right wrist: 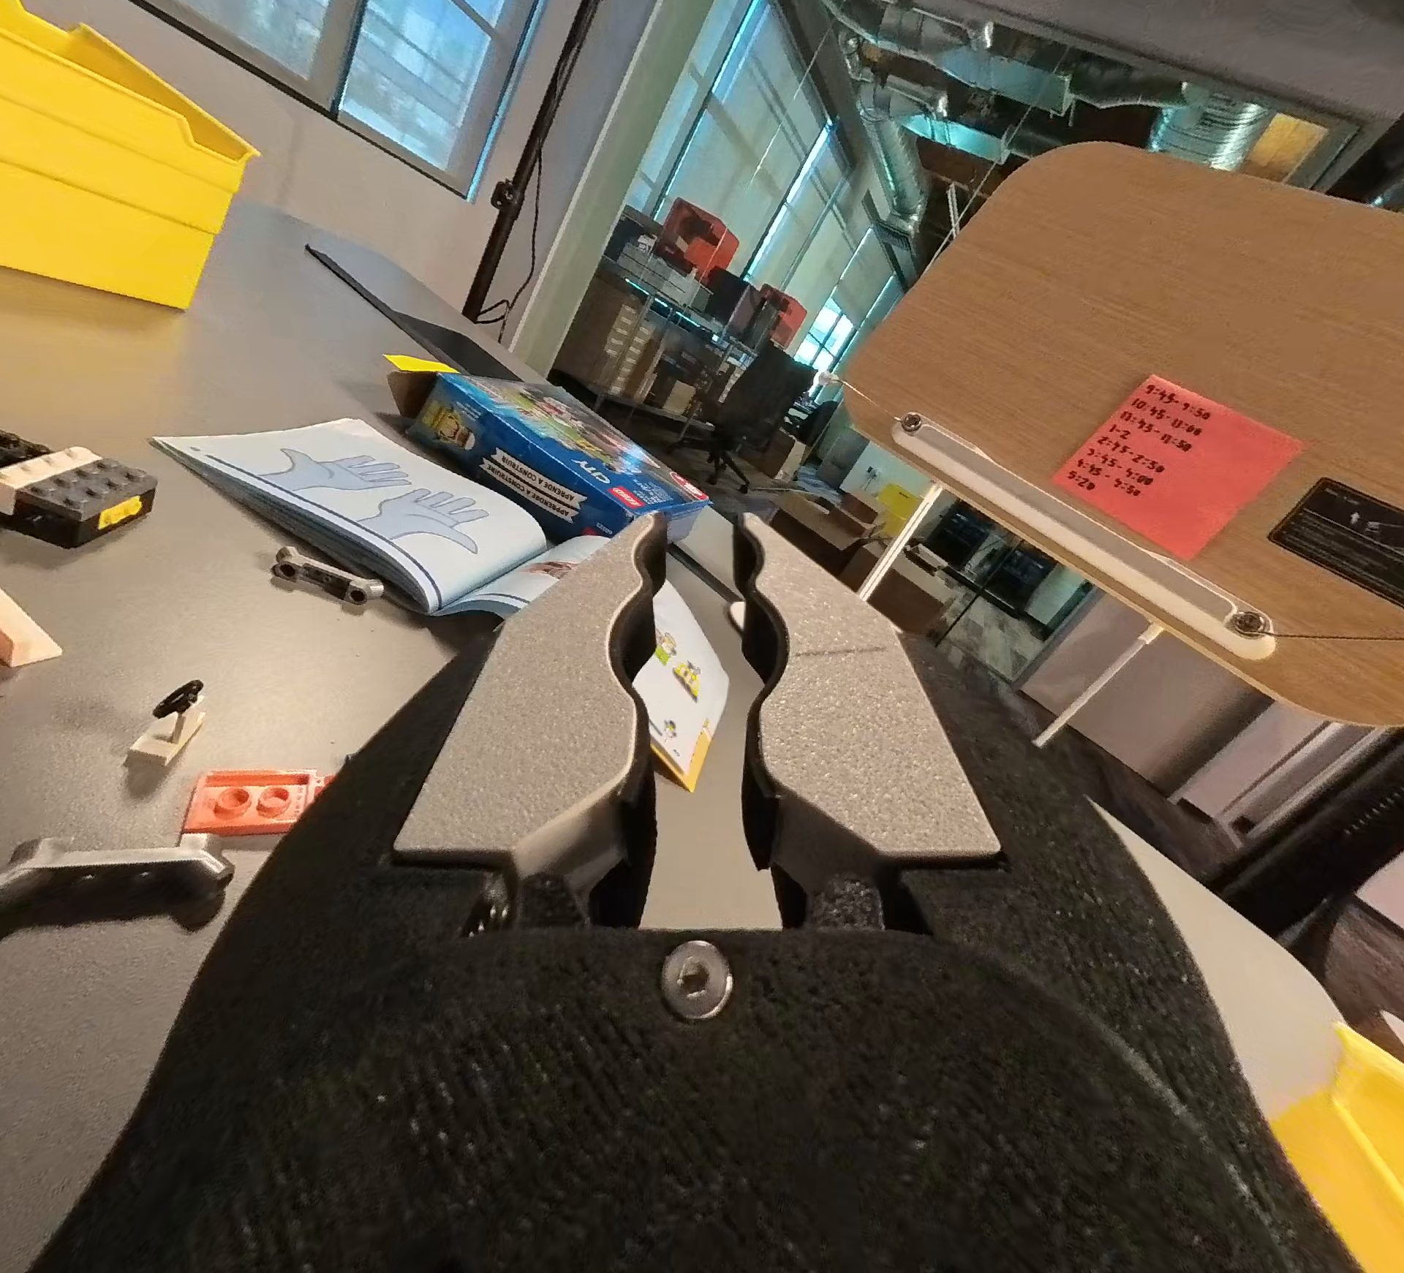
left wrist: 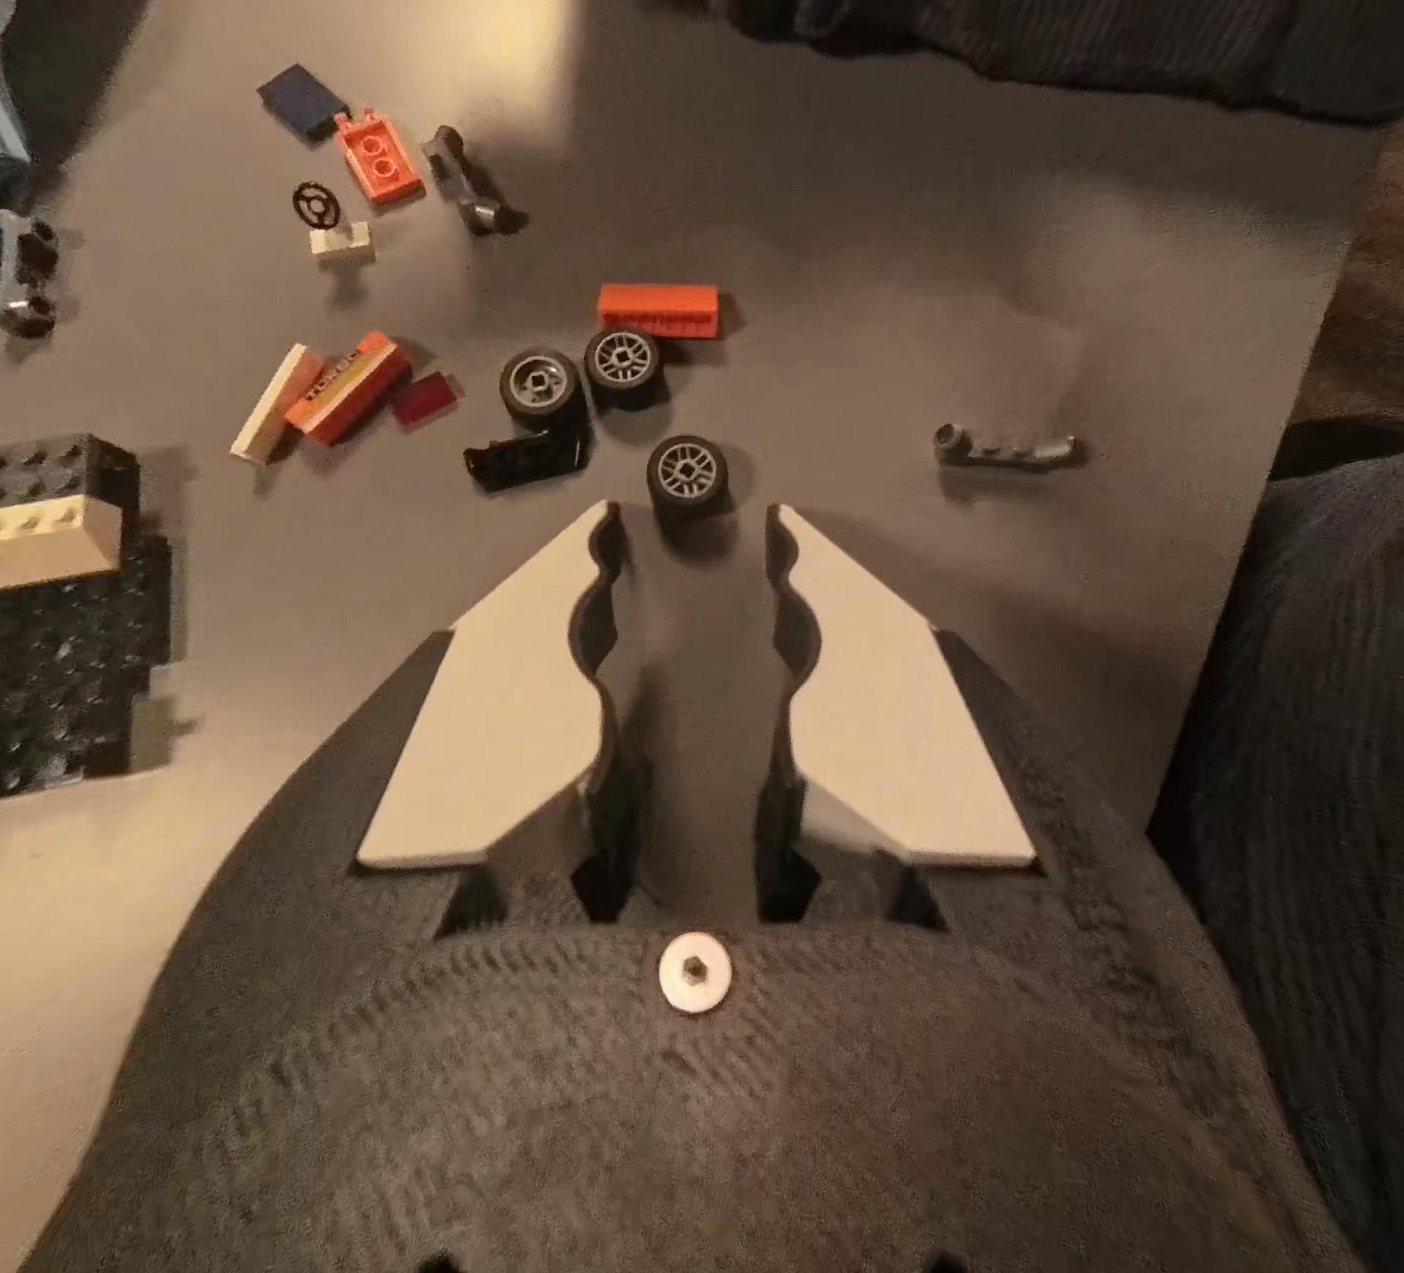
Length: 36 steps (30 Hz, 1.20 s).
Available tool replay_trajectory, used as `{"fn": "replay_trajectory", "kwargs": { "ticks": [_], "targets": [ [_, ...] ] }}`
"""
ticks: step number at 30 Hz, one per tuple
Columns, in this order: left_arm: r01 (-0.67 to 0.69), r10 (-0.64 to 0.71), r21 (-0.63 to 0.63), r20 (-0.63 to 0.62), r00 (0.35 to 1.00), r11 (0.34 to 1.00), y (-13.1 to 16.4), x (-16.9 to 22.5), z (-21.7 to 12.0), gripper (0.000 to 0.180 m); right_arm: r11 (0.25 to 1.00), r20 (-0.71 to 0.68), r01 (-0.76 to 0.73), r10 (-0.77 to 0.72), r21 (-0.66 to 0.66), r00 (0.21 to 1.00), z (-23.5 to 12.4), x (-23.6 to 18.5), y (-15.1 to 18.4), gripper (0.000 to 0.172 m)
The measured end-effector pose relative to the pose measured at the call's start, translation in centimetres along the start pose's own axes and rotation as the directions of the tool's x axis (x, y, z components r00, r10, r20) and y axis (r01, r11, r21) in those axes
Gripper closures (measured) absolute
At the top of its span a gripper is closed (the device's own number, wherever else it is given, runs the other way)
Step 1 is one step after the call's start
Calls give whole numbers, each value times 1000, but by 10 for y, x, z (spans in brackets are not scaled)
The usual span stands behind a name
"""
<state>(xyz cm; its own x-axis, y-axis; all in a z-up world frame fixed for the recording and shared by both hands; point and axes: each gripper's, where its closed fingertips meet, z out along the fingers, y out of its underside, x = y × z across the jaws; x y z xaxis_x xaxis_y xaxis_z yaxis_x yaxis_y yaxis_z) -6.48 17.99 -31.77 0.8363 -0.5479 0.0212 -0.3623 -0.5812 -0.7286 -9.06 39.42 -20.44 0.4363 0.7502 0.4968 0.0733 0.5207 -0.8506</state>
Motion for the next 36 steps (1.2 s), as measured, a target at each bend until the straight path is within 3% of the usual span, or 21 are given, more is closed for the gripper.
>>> {"fn": "replay_trajectory", "kwargs": {
  "ticks": [6, 10, 13, 16, 18, 20, 21, 24, 28, 34, 36],
  "targets": [
    [58, -57, 37, -15, 998, 998, -8, -5, 7, 160, 1000, 7, -5, 5, 2, 1000, 0, -1, 0, 157],
    [101, -99, 49, -51, 994, 994, -6, -5, 3, 160, 1000, 16, -11, 11, 1, 1000, 1, -3, 0, 158],
    [99, -100, 100, 12, 995, 990, -11, -15, -16, 160, 1000, 19, -13, 13, 0, 1000, 1, -3, 0, 158],
    [49, -100, 196, 261, 960, 979, -29, -51, -69, 160, 1000, 22, -20, 20, -2, 1000, 1, -3, 1, 158],
    [2, -125, 233, 515, 848, 972, -32, -90, -124, 161, 1000, 23, -22, 22, -5, 999, 1, -4, 1, 158],
    [46, -198, 232, 690, 696, 972, -16, -128, -181, 160, 1000, 21, -24, 24, -6, 999, 1, -3, 2, 158],
    [125, -242, 213, 717, 654, 969, 0, -141, -200, 160, 1000, 21, -25, 26, -5, 999, 1, -3, 1, 158],
    [388, -414, 211, 708, 572, 897, 51, -168, -233, 161, 1000, 25, -23, 23, -6, 999, 1, -4, 2, 158],
    [544, -465, 184, 768, 440, 818, 97, -189, -258, 161, 1000, 34, -17, 17, -7, 999, 1, -6, 1, 159],
    [722, -473, 21, 769, 431, 692, 147, -193, -237, 159, 1000, 37, -12, 13, -8, 999, 1, -7, 1, 159],
    [738, -499, 51, 768, 402, 672, 152, -198, -234, 141, 1000, 35, -14, 14, -9, 999, 1, -6, 2, 158]
  ]
}}
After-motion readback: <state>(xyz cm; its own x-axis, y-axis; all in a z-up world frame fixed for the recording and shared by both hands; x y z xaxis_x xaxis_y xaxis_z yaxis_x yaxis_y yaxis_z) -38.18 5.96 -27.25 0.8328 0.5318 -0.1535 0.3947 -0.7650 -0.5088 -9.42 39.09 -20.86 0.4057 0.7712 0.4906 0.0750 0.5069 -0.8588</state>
